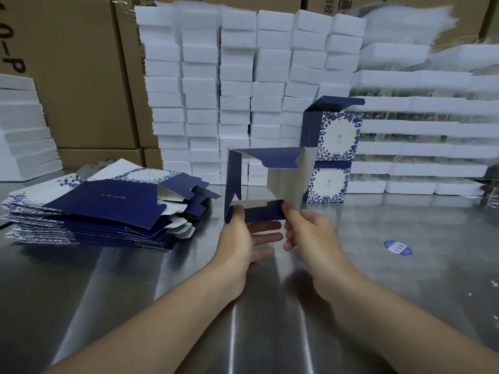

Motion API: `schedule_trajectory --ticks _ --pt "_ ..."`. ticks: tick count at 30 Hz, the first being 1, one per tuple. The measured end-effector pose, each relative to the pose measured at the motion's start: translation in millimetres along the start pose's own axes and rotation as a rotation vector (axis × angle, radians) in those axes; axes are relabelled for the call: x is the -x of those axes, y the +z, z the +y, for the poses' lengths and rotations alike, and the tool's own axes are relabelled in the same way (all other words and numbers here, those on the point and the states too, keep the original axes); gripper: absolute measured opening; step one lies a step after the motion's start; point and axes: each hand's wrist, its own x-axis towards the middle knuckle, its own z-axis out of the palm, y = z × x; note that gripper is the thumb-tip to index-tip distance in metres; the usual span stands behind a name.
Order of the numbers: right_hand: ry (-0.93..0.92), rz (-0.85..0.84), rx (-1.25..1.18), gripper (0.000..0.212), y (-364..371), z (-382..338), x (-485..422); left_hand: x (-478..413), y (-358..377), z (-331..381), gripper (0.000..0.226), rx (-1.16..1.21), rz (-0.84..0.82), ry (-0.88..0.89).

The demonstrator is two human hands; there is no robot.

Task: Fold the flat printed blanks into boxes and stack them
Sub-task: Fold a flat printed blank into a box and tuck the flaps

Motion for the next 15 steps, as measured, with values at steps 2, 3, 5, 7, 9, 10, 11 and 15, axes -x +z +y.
schedule_trajectory --ticks 2,3,5,7,9,10,11,15 --pt "-0.153 0.067 0.114 0.041 -1.2 -0.3 0.0 -1.9 -1.2 -0.6 0.060 -0.008 0.019 -0.005" --pt "-0.214 0.093 0.139 0.042 -2.4 -1.4 0.3 -3.1 -2.3 -1.3 0.058 -0.014 0.027 -0.003" --pt "-0.320 0.118 0.166 0.046 -5.7 -5.2 2.0 -4.3 -4.3 -2.4 0.056 -0.022 0.038 0.000" --pt "-0.431 0.141 0.197 0.050 -8.5 -9.9 5.2 -5.6 -5.2 -3.7 0.057 -0.032 0.030 -0.003" --pt "-0.507 0.167 0.231 0.053 -9.7 -14.6 8.9 -6.4 -3.2 -5.2 0.057 -0.063 0.010 0.003" --pt "-0.514 0.174 0.237 0.055 -9.8 -16.7 9.9 -6.4 -1.6 -5.7 0.057 -0.081 0.003 0.011" --pt "-0.497 0.178 0.229 0.057 -9.9 -18.5 10.7 -6.0 0.1 -5.9 0.055 -0.100 -0.005 0.028" --pt "-0.337 0.178 0.111 0.067 -11.9 -24.1 6.6 -3.0 2.0 -8.8 0.043 -0.180 -0.032 0.150"
